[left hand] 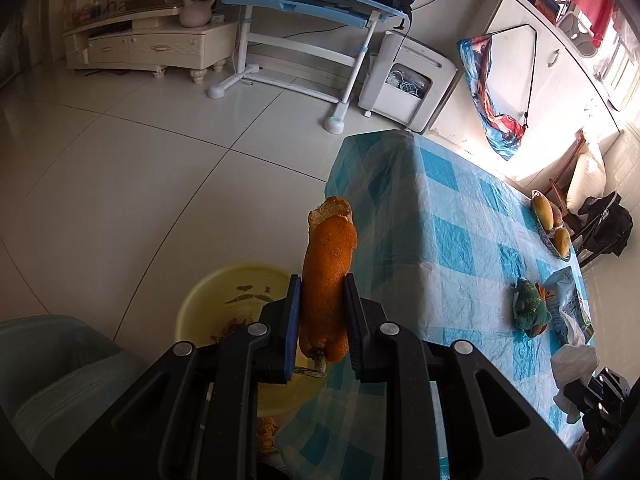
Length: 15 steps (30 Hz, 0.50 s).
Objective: Collect trash
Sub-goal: 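Lower the left tool over the yellow bin and release the orange peel, then lower the right tool over the yellow bin and release the white tissue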
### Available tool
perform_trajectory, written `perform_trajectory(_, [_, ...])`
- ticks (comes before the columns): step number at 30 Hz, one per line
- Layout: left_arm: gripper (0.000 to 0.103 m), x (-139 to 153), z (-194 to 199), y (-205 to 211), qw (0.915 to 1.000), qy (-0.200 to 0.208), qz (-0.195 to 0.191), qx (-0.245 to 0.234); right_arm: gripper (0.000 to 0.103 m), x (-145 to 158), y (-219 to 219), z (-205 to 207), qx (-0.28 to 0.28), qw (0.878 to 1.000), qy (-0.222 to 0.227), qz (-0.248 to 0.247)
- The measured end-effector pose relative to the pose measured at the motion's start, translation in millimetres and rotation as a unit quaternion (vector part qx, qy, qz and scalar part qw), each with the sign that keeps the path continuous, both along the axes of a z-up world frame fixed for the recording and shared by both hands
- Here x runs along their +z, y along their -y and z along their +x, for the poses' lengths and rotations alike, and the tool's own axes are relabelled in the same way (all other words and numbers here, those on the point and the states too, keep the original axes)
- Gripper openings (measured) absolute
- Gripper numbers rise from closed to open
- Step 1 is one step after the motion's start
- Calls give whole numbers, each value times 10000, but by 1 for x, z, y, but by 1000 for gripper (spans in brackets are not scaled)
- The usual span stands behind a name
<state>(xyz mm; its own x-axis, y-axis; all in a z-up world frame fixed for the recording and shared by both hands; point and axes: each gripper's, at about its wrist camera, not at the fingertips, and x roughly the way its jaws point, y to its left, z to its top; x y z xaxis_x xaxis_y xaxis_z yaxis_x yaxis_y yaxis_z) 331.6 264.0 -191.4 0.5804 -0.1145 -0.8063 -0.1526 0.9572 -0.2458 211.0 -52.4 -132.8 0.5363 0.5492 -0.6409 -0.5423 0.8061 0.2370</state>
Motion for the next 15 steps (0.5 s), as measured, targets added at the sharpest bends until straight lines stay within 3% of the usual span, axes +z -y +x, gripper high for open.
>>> perform_trajectory(7, [25, -24, 8, -15, 9984, -435, 170, 324, 14, 4, -28, 7, 208, 9998, -17, -5])
perform_trajectory(9, [40, -18, 4, -21, 9980, -321, 244, 495, 14, 3, -36, 10, 267, 9996, -50, -14])
perform_trajectory(12, [51, 1, -5, -29, 9953, -15, 489, 840, 14, 0, -50, 13, 360, 9993, -121, -44])
perform_trajectory(15, [61, 28, -17, -33, 9874, 417, 870, 1253, 14, -3, -69, 18, 501, 9985, -171, -119])
